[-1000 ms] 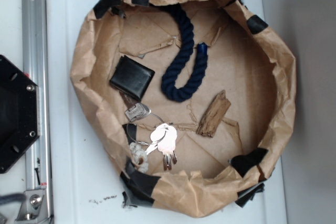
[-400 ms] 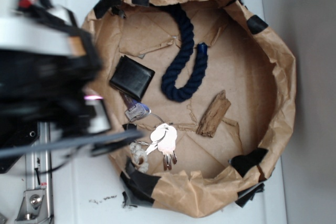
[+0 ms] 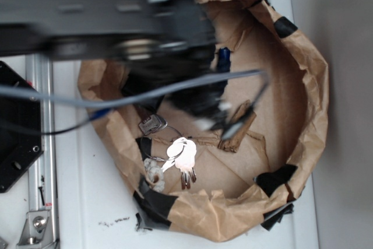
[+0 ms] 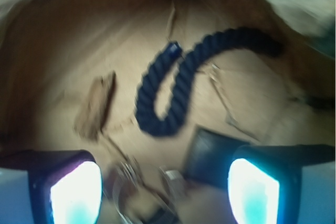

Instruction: Grab the wood chip.

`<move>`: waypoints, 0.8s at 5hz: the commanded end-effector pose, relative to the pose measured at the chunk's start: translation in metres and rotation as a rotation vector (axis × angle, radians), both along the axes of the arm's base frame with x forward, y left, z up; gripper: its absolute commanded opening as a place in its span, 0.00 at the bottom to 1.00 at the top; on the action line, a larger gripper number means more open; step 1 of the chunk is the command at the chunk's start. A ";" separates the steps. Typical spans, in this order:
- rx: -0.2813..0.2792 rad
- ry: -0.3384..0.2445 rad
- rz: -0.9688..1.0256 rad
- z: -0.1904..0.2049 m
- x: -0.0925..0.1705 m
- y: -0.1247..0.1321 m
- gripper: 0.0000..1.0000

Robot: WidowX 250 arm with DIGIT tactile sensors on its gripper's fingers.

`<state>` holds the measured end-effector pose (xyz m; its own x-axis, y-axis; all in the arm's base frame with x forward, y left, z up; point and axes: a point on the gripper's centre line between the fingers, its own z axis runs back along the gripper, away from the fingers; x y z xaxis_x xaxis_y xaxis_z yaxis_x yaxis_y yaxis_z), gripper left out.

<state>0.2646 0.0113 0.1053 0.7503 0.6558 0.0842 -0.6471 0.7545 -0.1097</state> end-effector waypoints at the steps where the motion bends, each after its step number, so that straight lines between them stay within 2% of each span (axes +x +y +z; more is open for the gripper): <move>1: -0.080 -0.042 -0.025 -0.031 0.044 -0.040 1.00; 2: -0.095 0.015 -0.077 -0.059 0.031 -0.053 1.00; 3: -0.023 -0.027 -0.159 -0.079 0.030 -0.060 1.00; 4: -0.001 -0.084 -0.267 -0.091 0.040 -0.056 0.00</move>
